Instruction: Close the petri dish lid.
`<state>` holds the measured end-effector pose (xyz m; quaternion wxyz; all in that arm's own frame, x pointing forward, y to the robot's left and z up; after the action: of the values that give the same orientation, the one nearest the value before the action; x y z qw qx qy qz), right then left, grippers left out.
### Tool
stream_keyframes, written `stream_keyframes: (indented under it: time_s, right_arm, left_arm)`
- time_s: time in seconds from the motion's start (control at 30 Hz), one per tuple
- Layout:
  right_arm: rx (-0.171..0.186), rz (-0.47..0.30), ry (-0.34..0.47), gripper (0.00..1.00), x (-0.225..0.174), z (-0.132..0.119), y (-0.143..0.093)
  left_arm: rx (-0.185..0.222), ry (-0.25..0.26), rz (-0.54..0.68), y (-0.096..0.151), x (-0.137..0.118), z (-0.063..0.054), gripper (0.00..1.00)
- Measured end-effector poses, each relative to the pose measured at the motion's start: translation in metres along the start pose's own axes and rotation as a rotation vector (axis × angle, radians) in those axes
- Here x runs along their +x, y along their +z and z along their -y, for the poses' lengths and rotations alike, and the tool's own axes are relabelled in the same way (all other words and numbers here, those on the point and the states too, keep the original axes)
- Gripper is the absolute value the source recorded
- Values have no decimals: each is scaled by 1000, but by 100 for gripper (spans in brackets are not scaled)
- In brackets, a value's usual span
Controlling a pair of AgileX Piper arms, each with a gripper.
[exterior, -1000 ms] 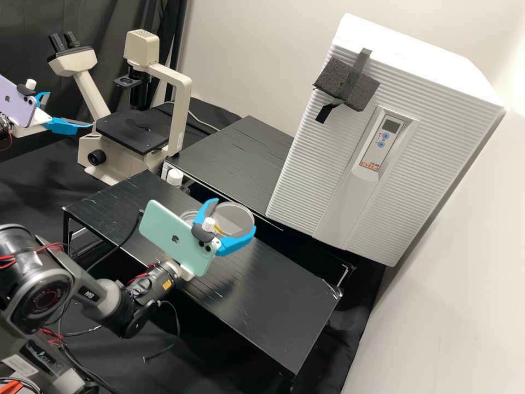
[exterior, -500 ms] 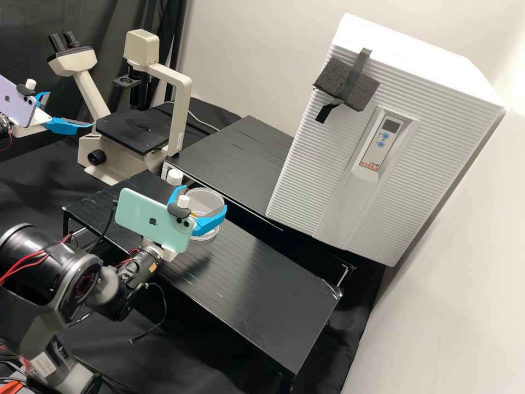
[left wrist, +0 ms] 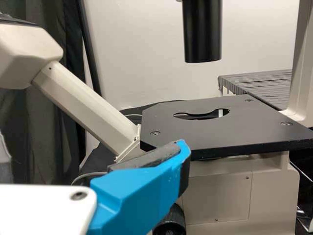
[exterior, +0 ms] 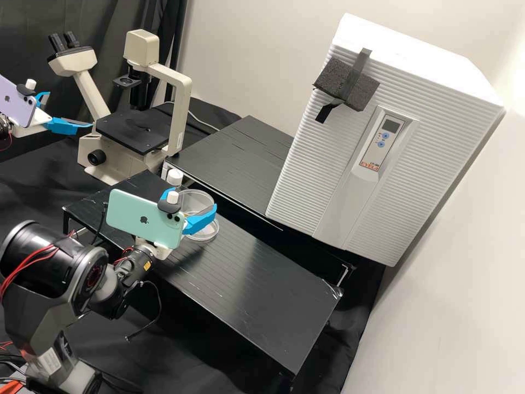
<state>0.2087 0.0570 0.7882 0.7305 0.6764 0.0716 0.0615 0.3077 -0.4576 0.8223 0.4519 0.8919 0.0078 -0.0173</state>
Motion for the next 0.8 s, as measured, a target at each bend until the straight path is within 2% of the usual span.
stream_keyframes:
  time_s: [0.53,0.8]
  right_arm:
    - [-14,57,-17,0,1,4,11]
    - [-47,90,-14,0,0,3,20]
  left_arm:
    - [0,0,0,0,0,0,100]
    - [0,0,0,0,0,0,100]
